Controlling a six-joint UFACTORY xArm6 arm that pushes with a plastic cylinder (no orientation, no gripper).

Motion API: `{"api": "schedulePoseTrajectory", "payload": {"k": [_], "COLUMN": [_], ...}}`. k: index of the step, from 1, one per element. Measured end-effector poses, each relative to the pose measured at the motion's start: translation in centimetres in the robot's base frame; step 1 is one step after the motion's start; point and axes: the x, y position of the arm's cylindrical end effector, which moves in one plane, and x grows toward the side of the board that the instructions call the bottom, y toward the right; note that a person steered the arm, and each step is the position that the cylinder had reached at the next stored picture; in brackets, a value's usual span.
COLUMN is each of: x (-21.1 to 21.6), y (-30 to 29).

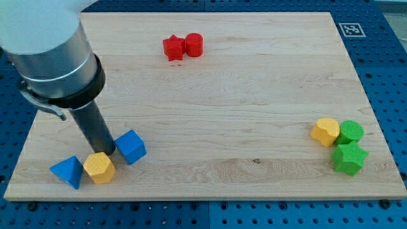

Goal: Slide blue triangle right a bit

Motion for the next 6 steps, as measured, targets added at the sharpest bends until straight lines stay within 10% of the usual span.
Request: {"api": "schedulePoseTrajectory", "payload": {"k": [6], "x": [6.5], "y": [-9.8]}}
